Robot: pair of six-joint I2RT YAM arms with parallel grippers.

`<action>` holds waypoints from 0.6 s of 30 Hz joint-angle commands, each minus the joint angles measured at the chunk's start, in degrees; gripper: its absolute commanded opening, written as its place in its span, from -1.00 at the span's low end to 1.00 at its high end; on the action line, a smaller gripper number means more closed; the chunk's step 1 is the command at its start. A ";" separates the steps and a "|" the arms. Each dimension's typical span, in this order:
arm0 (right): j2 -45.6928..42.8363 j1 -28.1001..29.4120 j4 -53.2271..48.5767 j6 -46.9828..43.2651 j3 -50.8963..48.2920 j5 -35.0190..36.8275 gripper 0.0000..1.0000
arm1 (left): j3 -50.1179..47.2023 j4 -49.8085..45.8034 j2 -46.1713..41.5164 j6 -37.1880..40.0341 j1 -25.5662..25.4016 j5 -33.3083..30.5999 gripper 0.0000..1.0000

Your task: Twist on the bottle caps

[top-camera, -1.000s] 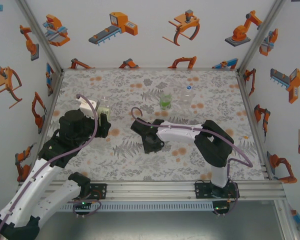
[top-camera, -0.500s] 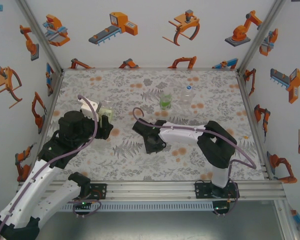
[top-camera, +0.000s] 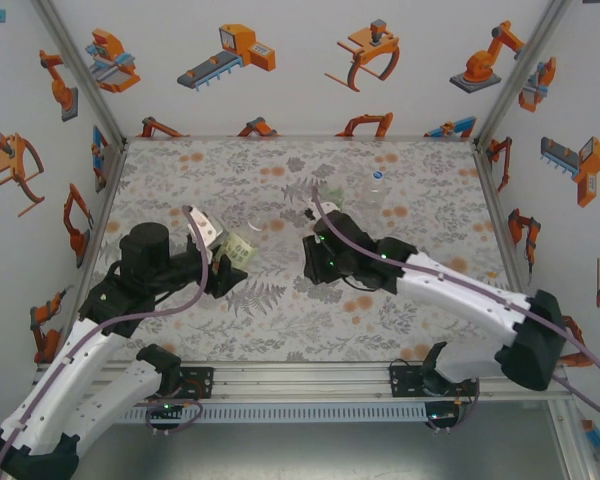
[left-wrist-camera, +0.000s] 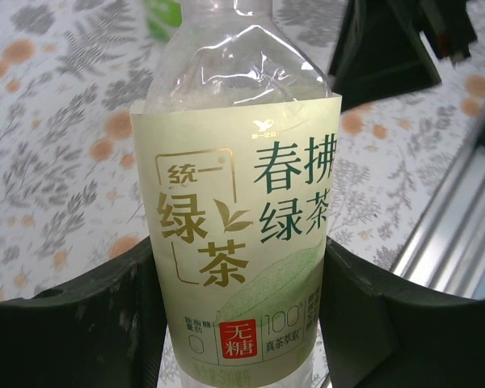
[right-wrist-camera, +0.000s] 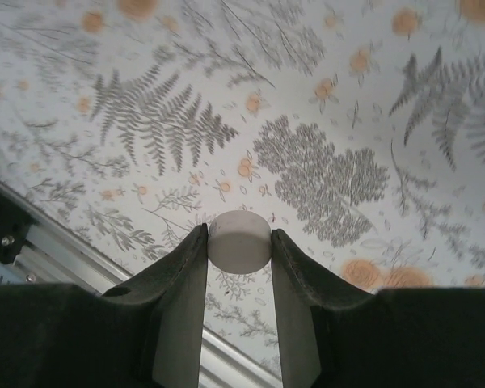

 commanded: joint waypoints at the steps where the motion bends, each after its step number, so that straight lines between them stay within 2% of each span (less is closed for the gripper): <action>1: -8.25 0.12 9.88 -12.52 -4.60 -4.25 -1.00 | -0.72 1.43 -1.41 9.15 -1.31 10.54 -1.00; 5: -18.91 0.12 19.20 -21.27 -10.03 -11.94 -1.00 | -0.96 -0.80 -2.32 16.63 -4.75 11.23 -1.00; 9: -23.75 0.12 15.60 -33.35 -6.76 -22.31 -1.00 | 1.61 -7.22 -0.18 23.55 -8.50 12.07 -1.00; 12: -24.67 0.12 12.26 -41.56 -4.36 -29.98 -1.00 | 3.62 -9.73 2.10 25.98 -11.35 12.92 -1.00; 16: -24.98 0.29 8.99 -50.44 -2.71 -37.58 -1.00 | 4.61 -9.90 3.24 27.74 -14.87 10.46 -1.00; 18: -25.01 0.92 8.88 -53.39 -2.84 -38.51 -1.00 | 4.89 -9.97 3.80 27.93 -15.47 9.56 -1.00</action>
